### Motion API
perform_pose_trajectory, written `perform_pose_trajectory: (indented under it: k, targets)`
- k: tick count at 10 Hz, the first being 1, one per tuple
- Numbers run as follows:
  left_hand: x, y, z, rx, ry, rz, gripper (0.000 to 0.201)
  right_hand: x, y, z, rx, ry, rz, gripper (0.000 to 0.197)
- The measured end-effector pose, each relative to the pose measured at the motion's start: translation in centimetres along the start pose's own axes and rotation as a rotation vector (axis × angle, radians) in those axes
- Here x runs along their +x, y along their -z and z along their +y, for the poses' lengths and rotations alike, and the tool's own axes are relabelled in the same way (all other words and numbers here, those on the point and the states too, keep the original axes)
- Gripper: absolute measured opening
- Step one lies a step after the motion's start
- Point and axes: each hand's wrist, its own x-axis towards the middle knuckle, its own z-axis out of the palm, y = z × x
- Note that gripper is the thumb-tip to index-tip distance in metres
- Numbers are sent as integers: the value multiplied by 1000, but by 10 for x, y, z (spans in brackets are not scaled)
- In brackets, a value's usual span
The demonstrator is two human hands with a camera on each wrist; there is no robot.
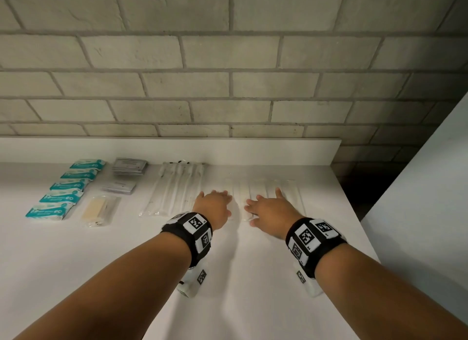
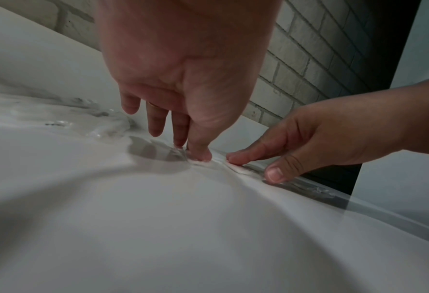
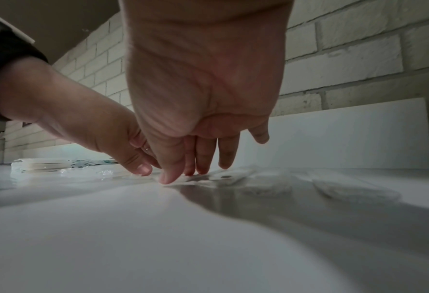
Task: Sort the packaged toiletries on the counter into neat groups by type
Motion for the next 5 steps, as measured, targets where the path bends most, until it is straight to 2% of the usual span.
perform_pose_trajectory:
  k: [2, 5]
  targets:
    - [1, 0, -1, 29, -15, 10, 54, -1, -1, -1, -8, -8, -16, 51]
    - [-10, 0, -11, -112, -24, 148, 58, -24, -5, -7, 94, -23, 147, 49]
